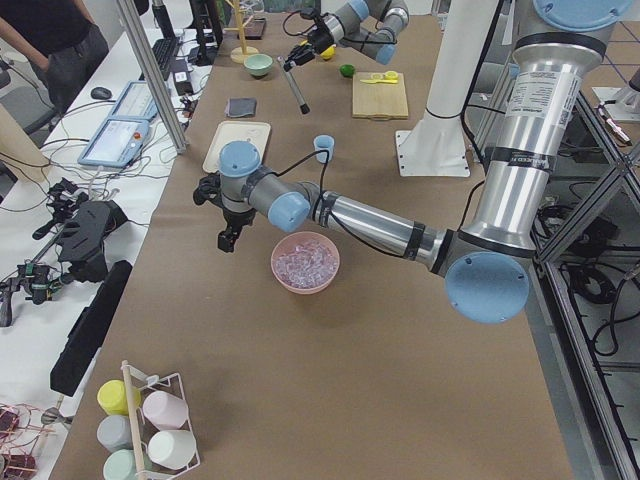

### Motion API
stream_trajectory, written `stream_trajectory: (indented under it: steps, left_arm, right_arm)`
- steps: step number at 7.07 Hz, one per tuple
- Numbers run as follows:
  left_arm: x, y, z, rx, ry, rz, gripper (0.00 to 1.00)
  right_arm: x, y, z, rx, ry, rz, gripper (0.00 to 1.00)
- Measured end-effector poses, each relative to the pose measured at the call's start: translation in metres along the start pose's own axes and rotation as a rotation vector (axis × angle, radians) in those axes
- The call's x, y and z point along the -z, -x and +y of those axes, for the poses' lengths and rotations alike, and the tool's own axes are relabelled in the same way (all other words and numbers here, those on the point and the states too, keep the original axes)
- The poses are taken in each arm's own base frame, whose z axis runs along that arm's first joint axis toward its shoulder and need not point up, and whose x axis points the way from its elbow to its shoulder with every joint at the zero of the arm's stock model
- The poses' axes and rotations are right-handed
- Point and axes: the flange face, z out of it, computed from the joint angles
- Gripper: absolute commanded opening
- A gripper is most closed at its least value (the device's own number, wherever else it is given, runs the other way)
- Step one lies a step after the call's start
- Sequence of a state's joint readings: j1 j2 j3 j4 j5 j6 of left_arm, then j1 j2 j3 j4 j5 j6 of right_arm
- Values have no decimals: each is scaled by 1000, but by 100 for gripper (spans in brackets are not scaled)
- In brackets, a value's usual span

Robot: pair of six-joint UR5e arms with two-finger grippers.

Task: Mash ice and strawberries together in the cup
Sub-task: 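Carry the upright muddler with the right gripper over the cup, then lower the muddler into the light-blue cup with the right gripper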

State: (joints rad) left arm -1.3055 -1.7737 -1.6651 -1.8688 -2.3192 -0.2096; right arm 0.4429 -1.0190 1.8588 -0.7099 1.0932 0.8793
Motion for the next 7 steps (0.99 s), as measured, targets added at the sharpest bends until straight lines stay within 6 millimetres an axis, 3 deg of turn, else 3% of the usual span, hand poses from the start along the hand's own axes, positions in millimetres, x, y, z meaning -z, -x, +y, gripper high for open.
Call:
stream_trajectory:
  steps: [3, 7]
  left_arm:
    - [-3, 4, 16, 10, 14, 15, 97]
    - [-5, 6, 20, 14, 19, 18, 97]
  right_arm:
    - [15, 34, 43, 60, -45, 50, 0]
    - [21, 52, 68, 111, -60, 88, 0]
